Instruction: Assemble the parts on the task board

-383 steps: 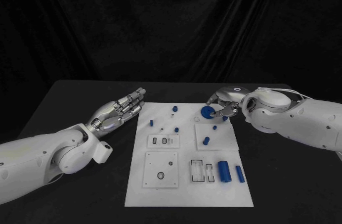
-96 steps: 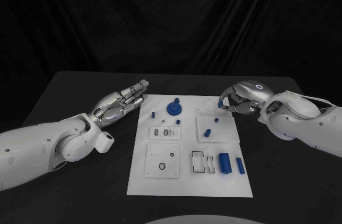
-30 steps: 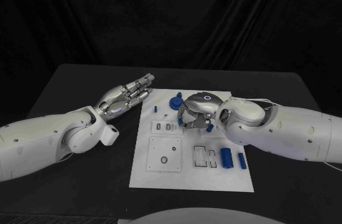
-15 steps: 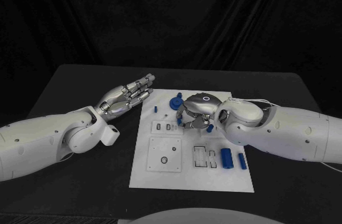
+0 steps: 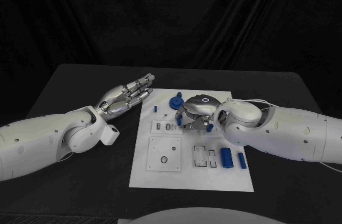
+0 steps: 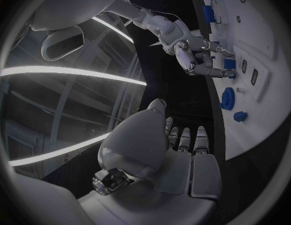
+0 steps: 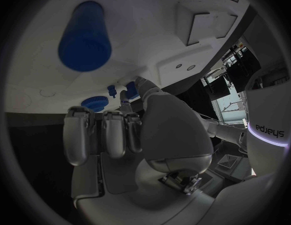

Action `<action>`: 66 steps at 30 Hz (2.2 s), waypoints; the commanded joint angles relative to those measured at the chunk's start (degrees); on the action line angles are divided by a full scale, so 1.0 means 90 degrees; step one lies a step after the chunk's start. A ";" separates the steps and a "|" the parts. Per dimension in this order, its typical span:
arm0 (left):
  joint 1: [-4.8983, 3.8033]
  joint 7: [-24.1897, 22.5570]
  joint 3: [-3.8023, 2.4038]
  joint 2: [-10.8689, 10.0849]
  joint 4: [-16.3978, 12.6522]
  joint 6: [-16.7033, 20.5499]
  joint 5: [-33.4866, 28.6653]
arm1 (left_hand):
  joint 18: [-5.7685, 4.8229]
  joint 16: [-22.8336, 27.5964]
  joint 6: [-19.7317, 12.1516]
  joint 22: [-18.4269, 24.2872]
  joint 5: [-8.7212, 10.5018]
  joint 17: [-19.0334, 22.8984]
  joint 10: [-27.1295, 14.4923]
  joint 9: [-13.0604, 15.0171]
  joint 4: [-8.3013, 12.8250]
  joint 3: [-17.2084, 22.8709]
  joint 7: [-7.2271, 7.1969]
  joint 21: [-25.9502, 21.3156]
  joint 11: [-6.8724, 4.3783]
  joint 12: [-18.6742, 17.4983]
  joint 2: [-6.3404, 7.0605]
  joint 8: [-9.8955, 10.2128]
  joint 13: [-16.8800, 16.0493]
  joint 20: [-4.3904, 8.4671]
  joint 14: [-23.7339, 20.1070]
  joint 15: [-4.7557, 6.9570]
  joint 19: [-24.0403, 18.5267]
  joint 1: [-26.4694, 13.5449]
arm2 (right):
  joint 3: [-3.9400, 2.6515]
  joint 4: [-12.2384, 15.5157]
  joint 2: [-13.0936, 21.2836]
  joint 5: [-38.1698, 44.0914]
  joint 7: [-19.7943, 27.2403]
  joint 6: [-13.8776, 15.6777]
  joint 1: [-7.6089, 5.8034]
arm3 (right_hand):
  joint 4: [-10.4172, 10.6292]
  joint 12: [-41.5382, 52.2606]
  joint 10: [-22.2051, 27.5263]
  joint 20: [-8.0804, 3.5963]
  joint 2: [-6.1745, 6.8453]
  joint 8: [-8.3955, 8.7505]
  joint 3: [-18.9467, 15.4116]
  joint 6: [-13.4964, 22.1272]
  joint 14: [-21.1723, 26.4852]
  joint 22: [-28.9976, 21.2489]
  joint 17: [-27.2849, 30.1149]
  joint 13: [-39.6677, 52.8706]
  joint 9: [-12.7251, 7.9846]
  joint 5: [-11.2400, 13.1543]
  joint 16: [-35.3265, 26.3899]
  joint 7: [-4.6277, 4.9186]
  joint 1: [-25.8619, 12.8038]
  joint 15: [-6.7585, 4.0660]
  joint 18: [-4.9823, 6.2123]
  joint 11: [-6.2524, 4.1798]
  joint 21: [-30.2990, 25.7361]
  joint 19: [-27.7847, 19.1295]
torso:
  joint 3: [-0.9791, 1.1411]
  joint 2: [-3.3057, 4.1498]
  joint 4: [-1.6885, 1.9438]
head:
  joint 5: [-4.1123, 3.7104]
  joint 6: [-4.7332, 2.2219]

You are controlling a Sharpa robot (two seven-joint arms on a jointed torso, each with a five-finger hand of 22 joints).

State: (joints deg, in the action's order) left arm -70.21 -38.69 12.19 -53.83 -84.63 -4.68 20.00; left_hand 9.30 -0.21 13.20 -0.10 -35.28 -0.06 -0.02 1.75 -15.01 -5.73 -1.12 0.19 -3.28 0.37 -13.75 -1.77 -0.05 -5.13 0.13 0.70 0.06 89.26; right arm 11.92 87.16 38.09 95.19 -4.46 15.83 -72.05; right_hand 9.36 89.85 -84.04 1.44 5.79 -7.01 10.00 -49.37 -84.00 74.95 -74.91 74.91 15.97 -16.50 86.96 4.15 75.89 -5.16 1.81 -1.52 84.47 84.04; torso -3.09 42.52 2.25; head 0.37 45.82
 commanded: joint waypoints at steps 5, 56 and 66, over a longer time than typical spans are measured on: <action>0.0002 -0.0081 -0.0004 0.0017 0.0004 -0.0098 0.0021 | 0.0064 0.0023 -0.0036 0.0011 -0.0034 0.0006 0.0002 -0.0002 0.0005 0.0037 0.0031 -0.0021 0.0069 -0.0041 -0.0007 0.0002 0.0006 -0.0048 -0.0014 -0.0041 -0.0006 0.0044 | -0.0003 -0.0007 -0.0003 0.0040 -0.0106 -0.0044 0.0018 | 0.0051 0.0017 -0.0663 0.0016 0.0041 0.0246 -0.0165 0.0409 -0.0537 0.1454 -0.0985 0.1677 -0.0134 0.0752 -0.0015 -0.0027 -0.0169 0.0031 -0.0035 0.0012 -0.0032 0.0360 | 0.0001 0.0000 0.0001 | -0.0006 -0.0003; -0.1042 0.4143 -0.0009 0.0205 -0.0814 0.2006 0.4408 | -0.0824 -0.9977 0.5097 -0.9208 0.2939 -0.9994 1.0002 0.1298 -0.0181 -0.0750 0.0644 0.9700 0.0446 0.9959 0.0645 -0.1753 -0.9994 0.0030 0.9986 0.0124 0.9245 -0.2194 | -0.0003 0.0820 0.2024 -0.0264 0.0504 0.2323 -0.1278 | 0.0795 0.0017 -0.0663 0.0028 -0.0294 -0.0296 -0.0101 -0.0070 -0.0528 0.1478 -0.0948 0.1677 -0.0570 0.0858 0.0003 0.0029 -0.0942 0.0055 -0.0054 0.0046 0.0039 0.0392 | 0.0222 -0.0200 -0.0146 | 0.0129 -0.0273; -0.1214 0.6049 -0.0011 0.0544 -0.0993 0.0811 0.4883 | -0.0978 -0.9977 0.4820 -0.9790 0.2846 -0.9994 1.0002 0.3646 -0.0191 -0.0882 0.0363 0.9902 0.0136 0.9959 0.0619 -0.3260 -0.9994 0.0288 0.9986 0.0399 0.9809 -0.2400 | -0.0003 0.0734 0.2010 -0.0388 0.0352 0.2139 -0.1102 | 0.0789 0.0017 -0.0663 0.0050 -0.0375 -0.0340 -0.0089 -0.0232 -0.0503 0.1446 -0.0828 0.1677 -0.0526 0.0642 -0.0055 0.0058 -0.0913 0.0078 -0.0030 0.0074 -0.0059 0.0345 | 0.0426 -0.0350 -0.0237 | 0.0205 -0.0048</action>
State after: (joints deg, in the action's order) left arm -80.72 6.89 12.17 -49.29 -93.23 9.25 60.70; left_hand 1.66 -89.85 57.12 -74.94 -9.36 -74.95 83.98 31.58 -16.69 -13.43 2.26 89.10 -1.47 89.87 -8.40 -29.15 -75.00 -2.98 83.95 3.92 84.00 68.20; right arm 11.95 93.85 56.20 92.29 0.83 35.95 -82.25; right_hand 16.51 89.85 -84.00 1.44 2.83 -9.83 8.95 -51.18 -83.94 74.91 -74.90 74.93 11.16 -10.41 86.67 4.70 67.70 -4.80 1.81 -1.14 84.10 84.04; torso -0.04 39.95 0.50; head 1.92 44.80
